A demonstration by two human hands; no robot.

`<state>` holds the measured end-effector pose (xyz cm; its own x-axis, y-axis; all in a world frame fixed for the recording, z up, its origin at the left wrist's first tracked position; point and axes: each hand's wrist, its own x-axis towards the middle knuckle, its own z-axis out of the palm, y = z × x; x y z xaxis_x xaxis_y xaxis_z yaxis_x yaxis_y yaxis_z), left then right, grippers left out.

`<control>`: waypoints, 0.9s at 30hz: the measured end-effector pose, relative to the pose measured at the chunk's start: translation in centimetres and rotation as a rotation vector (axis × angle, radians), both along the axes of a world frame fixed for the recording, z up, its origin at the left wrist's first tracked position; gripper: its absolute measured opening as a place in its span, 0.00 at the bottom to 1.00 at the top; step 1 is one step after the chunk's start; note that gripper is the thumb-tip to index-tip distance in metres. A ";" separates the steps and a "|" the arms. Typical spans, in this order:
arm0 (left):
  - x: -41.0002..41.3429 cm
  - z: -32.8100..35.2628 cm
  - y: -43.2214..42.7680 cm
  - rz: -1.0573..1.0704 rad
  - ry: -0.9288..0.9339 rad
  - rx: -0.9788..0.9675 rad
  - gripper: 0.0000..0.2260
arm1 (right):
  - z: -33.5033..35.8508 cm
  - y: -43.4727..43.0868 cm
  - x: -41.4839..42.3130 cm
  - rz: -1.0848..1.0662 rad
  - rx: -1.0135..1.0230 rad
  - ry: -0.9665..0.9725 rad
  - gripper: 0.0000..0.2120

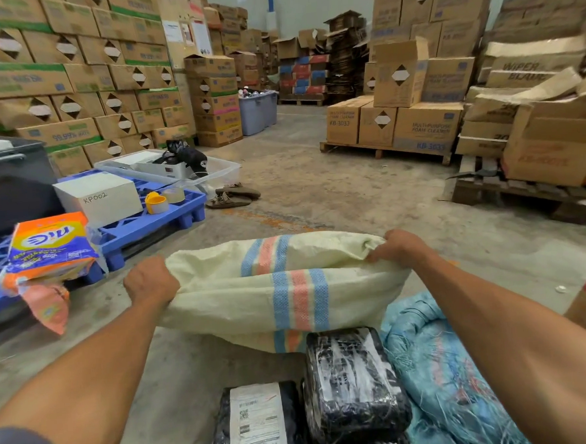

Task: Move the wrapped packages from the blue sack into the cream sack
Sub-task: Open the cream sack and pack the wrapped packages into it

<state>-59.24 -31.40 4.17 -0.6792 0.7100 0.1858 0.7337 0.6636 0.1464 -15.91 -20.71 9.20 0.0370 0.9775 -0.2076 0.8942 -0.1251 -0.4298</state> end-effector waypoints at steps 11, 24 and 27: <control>-1.7 4.1 0.0 0.494 -1.661 0.602 0.08 | 2.6 1.5 -0.2 -0.194 -0.386 0.786 0.09; -4.4 4.8 -4.2 0.002 -1.699 0.259 0.13 | 1.9 1.1 3.3 -0.413 -0.446 1.356 0.15; -4.9 4.5 -3.9 0.006 -1.714 0.267 0.23 | 0.5 2.0 2.9 -0.485 -0.443 1.400 0.19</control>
